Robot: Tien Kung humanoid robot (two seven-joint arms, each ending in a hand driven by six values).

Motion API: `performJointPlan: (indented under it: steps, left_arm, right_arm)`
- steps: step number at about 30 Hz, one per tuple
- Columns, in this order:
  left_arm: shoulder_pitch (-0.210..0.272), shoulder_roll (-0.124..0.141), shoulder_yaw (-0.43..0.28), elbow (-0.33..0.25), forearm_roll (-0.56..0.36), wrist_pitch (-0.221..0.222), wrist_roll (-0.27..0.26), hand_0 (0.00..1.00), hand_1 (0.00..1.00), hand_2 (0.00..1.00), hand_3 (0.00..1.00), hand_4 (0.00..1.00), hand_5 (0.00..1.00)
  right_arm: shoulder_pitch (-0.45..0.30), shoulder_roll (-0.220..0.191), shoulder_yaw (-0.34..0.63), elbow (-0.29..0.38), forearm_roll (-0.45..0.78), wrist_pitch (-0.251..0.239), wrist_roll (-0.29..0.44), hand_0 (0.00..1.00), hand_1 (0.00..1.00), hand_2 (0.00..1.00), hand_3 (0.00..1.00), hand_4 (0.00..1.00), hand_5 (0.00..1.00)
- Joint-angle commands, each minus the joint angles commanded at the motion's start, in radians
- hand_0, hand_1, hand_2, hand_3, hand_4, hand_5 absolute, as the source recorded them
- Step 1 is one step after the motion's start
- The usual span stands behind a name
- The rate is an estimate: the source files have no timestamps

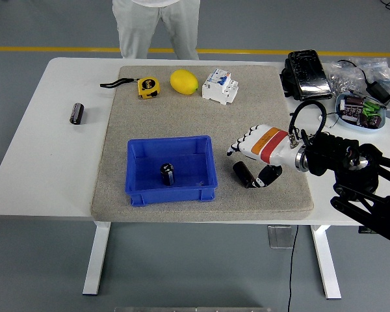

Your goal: Pick up the battery,place it into the box

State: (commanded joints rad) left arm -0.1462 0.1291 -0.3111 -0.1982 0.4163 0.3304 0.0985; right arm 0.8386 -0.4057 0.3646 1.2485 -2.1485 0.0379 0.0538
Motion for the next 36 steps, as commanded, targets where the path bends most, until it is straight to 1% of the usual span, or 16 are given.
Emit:
performJointPlan:
  steps: [11,16,18,22,23,28,29,34,35,36]
  left_arm:
    - [-0.005,-0.001,0.000,-0.002,0.003,-0.001,0.003,0.746,0.719,0.775,0.610,0.625,0.471]
    - [-0.006,0.000,0.002,-0.003,0.001,-0.001,0.002,0.746,0.719,0.775,0.610,0.625,0.471]
    - [-0.007,0.001,0.003,-0.003,-0.001,-0.001,0.002,0.747,0.719,0.775,0.610,0.627,0.473]
    - [-0.006,0.001,0.001,-0.003,0.001,-0.001,0.003,0.747,0.719,0.775,0.610,0.627,0.473]
    - [-0.006,0.001,0.000,-0.003,0.002,-0.001,0.004,0.747,0.720,0.774,0.610,0.627,0.474]
    - [-0.005,0.001,-0.007,-0.004,0.015,-0.002,0.008,0.747,0.720,0.774,0.610,0.627,0.474]
    - [-0.004,0.001,-0.009,-0.005,0.017,-0.002,0.009,0.747,0.723,0.774,0.610,0.625,0.471]
    - [-0.004,0.002,-0.022,-0.006,0.037,-0.004,0.015,0.747,0.723,0.774,0.610,0.625,0.471]
    - [-0.004,0.002,-0.025,-0.007,0.043,-0.005,0.017,0.747,0.722,0.774,0.611,0.625,0.471]
    - [-0.005,0.002,-0.028,-0.007,0.047,-0.006,0.018,0.747,0.722,0.774,0.611,0.625,0.471]
  right_arm:
    - [0.030,0.044,-0.059,-0.087,0.022,-0.011,0.011,0.764,0.732,0.767,0.808,0.963,0.288]
    - [0.041,0.053,-0.088,-0.103,0.026,-0.012,0.018,0.764,0.732,0.767,0.808,0.963,0.288]
    - [0.042,0.056,-0.095,-0.109,0.026,-0.013,0.019,0.745,0.722,0.759,0.803,0.963,0.287]
    - [0.044,0.061,-0.106,-0.118,0.029,-0.026,0.025,0.745,0.722,0.759,0.803,0.963,0.287]
    - [0.045,0.062,-0.108,-0.121,0.029,-0.034,0.027,0.656,0.657,0.707,0.685,0.915,0.275]
    - [0.042,0.068,-0.112,-0.138,0.034,-0.052,0.034,0.656,0.657,0.707,0.685,0.915,0.275]
    - [0.042,0.069,-0.112,-0.142,0.035,-0.054,0.035,0.570,0.559,0.584,0.581,0.795,0.222]
    - [0.039,0.078,-0.110,-0.171,0.044,-0.068,0.039,0.570,0.559,0.584,0.581,0.795,0.222]
    - [0.039,0.079,-0.109,-0.177,0.044,-0.069,0.040,0.435,0.481,0.532,0.538,0.706,0.149]
    - [0.038,0.079,-0.108,-0.179,0.043,-0.070,0.041,0.435,0.481,0.532,0.538,0.706,0.149]
